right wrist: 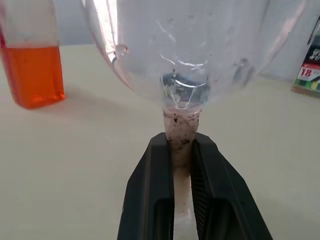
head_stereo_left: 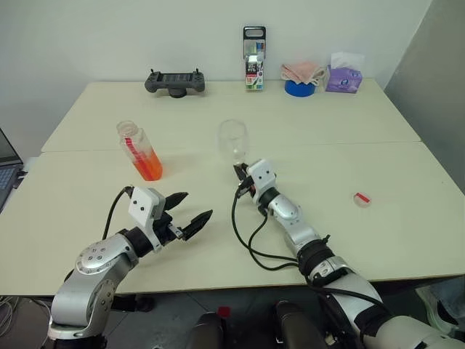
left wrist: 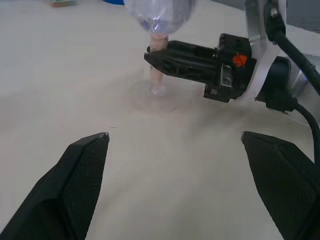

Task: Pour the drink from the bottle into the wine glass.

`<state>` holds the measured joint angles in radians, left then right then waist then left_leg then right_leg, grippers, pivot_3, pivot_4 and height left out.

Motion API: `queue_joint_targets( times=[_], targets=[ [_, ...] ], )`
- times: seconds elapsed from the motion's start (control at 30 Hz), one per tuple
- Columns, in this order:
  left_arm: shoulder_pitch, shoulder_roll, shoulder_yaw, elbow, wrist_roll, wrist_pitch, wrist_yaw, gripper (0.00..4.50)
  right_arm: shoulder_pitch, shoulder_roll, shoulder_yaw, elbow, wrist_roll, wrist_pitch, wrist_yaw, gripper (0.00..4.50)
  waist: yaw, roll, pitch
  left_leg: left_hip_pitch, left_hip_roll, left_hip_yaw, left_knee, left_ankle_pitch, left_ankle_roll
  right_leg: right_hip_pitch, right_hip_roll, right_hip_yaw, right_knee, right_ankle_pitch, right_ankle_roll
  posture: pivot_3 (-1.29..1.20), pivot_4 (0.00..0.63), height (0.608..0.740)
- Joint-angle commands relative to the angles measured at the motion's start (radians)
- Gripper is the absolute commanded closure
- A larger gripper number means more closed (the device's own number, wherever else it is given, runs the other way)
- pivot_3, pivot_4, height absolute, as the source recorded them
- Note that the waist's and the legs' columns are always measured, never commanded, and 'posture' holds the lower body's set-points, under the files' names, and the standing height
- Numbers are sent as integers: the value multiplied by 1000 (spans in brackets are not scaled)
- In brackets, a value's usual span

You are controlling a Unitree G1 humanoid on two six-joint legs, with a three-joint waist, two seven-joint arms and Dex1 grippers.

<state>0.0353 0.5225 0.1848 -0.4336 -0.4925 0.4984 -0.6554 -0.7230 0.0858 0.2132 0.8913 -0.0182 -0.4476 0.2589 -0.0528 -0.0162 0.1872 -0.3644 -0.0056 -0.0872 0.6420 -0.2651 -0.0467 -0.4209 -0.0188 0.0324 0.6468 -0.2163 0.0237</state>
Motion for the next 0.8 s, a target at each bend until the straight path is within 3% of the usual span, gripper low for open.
queue_joint_targets(
  times=[0.03, 0.33, 0.6, 0.7, 0.8],
  targets=[
    [-14, -2, 0, -43, -13, -2, 17, 0, -1, 35, -10, 21, -1, -66, 21, 4329, -3, 0, 0, 1, 0, 1, 0, 0, 0, 0, 0, 1, 0, 0, 1, 0, 150, 740],
    [-63, 0, -15, 1, -4, -6, 24, 0, 1, 30, -45, 89, -17, -5, 37, 4329, -4, -1, -1, 2, 1, 5, 1, 0, 0, 0, 1, 5, 0, 0, 2, 0, 150, 740],
    [-73, -34, 9, 77, 15, -54, 68, 0, 16, 4, -49, 52, -14, 20, 60, 1728, -4, -2, -1, 2, 0, 6, 1, 0, 0, 0, 1, 6, 0, 0, 3, 0, 150, 740],
    [-72, -92, 57, 144, 46, -119, 155, 0, 80, -50, -33, -92, -11, 89, 123, 1728, -1, -2, -1, 2, 0, 5, 1, 0, 0, 0, 1, 5, 0, 0, 3, 0, 150, 740],
    [-61, -160, 106, 178, 75, -178, 257, 0, 245, -170, -14, -448, 28, 322, 252, 1728, 10, -2, -1, 1, 0, 5, 1, 0, 0, 0, 0, 5, -1, 0, 4, 0, 150, 740]
  ],
)
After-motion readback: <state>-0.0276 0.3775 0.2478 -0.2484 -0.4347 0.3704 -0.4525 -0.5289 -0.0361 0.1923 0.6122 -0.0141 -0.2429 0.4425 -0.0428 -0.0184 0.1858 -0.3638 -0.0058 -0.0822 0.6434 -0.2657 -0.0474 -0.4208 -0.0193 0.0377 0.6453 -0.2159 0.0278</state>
